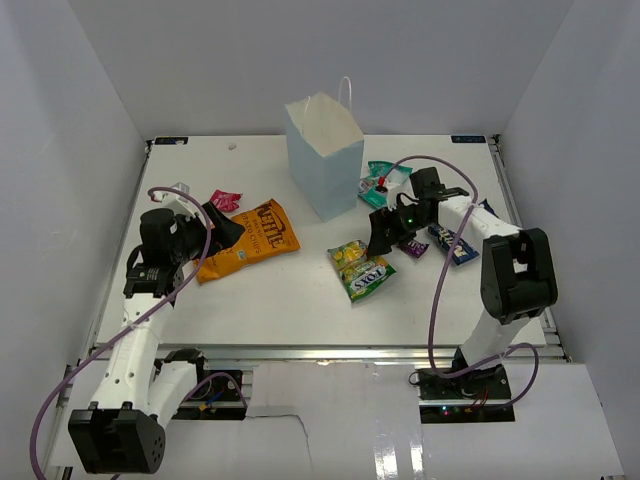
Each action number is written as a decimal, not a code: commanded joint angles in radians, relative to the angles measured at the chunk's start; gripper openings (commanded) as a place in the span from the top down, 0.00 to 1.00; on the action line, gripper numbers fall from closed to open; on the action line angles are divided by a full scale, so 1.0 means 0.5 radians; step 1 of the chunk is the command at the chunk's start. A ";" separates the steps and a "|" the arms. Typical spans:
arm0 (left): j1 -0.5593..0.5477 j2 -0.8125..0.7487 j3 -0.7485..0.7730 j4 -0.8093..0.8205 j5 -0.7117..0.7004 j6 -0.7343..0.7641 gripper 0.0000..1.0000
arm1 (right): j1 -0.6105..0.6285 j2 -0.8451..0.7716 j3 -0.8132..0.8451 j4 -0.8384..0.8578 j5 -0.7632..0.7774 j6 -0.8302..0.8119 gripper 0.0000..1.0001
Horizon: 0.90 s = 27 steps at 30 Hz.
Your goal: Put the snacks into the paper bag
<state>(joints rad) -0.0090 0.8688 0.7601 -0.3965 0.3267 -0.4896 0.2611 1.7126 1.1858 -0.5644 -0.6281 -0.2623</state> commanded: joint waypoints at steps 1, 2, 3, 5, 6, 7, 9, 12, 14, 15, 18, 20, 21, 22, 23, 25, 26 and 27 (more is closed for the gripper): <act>-0.004 0.017 -0.002 -0.014 0.046 -0.045 0.02 | 0.030 0.124 0.095 0.171 -0.042 -0.021 0.04; -0.004 0.032 0.008 -0.017 0.052 -0.058 0.02 | 0.036 0.158 0.138 0.178 -0.045 -0.076 0.03; -0.004 0.039 0.011 -0.014 0.052 -0.061 0.02 | 0.036 0.185 0.156 0.187 -0.048 -0.104 0.02; -0.004 0.063 0.020 -0.011 0.052 -0.073 0.02 | 0.042 0.259 0.193 0.236 -0.081 -0.147 0.02; -0.004 0.069 0.023 -0.011 0.052 -0.076 0.02 | 0.048 0.305 0.208 0.239 -0.112 -0.163 0.07; -0.004 0.075 0.029 -0.014 0.049 -0.079 0.02 | 0.054 0.327 0.224 0.221 -0.146 -0.172 0.10; -0.004 0.091 0.035 -0.011 0.043 -0.082 0.02 | 0.064 0.366 0.239 0.184 -0.320 -0.227 0.28; -0.004 0.097 0.035 -0.008 0.031 -0.085 0.02 | 0.091 0.370 0.154 0.184 -0.428 -0.267 0.47; -0.004 0.103 0.032 -0.005 0.028 -0.085 0.02 | 0.091 0.364 0.114 0.184 -0.502 -0.282 0.56; -0.004 0.112 0.032 0.005 0.031 -0.085 0.02 | 0.091 0.345 0.077 0.181 -0.532 -0.294 0.58; -0.004 0.152 0.038 0.035 0.037 -0.091 0.02 | 0.094 0.321 0.028 0.172 -0.618 -0.304 0.70; -0.004 0.180 0.054 0.051 0.049 -0.091 0.02 | 0.091 0.312 0.037 0.105 -0.658 -0.350 0.83; -0.004 0.195 0.060 0.063 0.055 -0.091 0.02 | 0.091 0.281 0.049 0.086 -0.667 -0.362 0.86; -0.004 0.216 0.072 0.069 0.064 -0.091 0.02 | 0.085 0.257 0.061 0.077 -0.680 -0.386 0.87; -0.004 0.223 0.078 0.072 0.064 -0.088 0.02 | 0.073 0.226 0.067 0.067 -0.713 -0.396 0.91; -0.004 0.235 0.084 0.084 0.071 -0.082 0.02 | 0.061 0.128 0.110 0.015 -0.741 -0.432 0.92; -0.004 0.238 0.087 0.090 0.071 -0.082 0.02 | 0.049 0.088 0.129 -0.003 -0.759 -0.472 0.92; -0.004 0.238 0.087 0.097 0.071 -0.079 0.02 | 0.045 0.009 0.150 -0.028 -0.766 -0.491 0.92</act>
<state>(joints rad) -0.0090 0.9981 0.7624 -0.3805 0.3439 -0.5323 0.2962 1.8393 1.2129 -0.5362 -0.9272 -0.4503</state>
